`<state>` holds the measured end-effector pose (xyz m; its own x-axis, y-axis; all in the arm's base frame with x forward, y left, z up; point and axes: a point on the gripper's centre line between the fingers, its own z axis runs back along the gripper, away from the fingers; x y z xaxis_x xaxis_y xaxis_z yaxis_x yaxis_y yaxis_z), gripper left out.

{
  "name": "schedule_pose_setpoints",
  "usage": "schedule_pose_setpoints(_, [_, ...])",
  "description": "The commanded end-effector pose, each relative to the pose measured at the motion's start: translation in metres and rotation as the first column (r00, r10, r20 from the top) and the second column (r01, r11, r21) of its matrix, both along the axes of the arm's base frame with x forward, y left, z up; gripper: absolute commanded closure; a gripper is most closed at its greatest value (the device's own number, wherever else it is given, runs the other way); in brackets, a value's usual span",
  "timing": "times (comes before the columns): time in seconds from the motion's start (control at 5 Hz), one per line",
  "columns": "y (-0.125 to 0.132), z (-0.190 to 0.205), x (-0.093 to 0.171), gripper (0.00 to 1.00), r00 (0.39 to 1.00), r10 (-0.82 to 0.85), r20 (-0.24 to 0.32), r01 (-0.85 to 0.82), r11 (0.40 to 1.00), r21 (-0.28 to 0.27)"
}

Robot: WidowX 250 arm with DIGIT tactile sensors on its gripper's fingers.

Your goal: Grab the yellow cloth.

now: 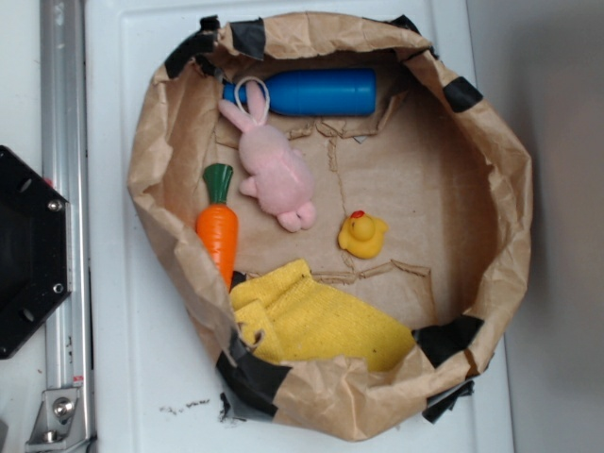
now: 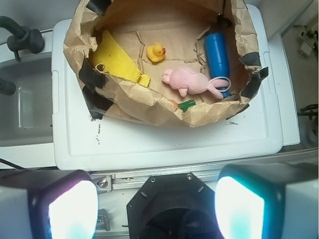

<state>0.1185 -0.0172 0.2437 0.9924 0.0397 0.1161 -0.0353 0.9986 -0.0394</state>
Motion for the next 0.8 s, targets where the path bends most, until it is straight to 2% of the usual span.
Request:
schedule_pose_setpoints(0.0, [0.000,0.000,0.000,0.00,1.000,0.000,0.000,0.000,1.000,0.000])
schedule_pose_setpoints(0.2, [0.013,-0.001,0.050,0.00,0.993,0.101,-0.063,-0.109,0.983,-0.149])
schedule_pose_setpoints(0.4, [0.019,-0.033,0.097,0.00,0.941,0.261,-0.214,-0.300,0.938,-0.174])
schedule_pose_setpoints(0.6, [0.024,-0.084,0.139,0.00,0.865,0.394,-0.309,-0.456,0.875,-0.160])
